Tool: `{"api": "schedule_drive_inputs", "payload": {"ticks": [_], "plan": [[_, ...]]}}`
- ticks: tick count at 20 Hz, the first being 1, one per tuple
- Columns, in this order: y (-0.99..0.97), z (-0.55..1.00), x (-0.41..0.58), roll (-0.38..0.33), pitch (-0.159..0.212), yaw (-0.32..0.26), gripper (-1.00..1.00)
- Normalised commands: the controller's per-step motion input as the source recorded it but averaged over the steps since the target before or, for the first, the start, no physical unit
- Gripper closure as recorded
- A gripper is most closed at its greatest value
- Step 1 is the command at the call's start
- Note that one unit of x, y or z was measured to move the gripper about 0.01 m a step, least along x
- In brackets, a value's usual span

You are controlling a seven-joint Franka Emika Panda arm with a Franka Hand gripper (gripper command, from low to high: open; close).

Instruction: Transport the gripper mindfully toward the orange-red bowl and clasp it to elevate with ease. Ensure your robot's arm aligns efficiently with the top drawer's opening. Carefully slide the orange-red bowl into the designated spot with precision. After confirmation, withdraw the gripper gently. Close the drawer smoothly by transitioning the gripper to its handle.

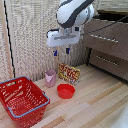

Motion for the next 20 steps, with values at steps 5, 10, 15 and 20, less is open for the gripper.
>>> {"api": "schedule_drive_inputs", "payload": {"ticks": [5, 10, 15, 20], "plan": [[-0.12, -0.29, -0.533, 0.0, 0.0, -0.068, -1.0], [-0.16, -0.3, -0.598, 0.0, 0.0, -0.072, -1.0], [-0.07, -0.39, -0.413, -0.005, 0.0, -0.09, -1.0], [-0.13, -0.54, -0.235, -0.001, -0.008, -0.11, -1.0]]}}
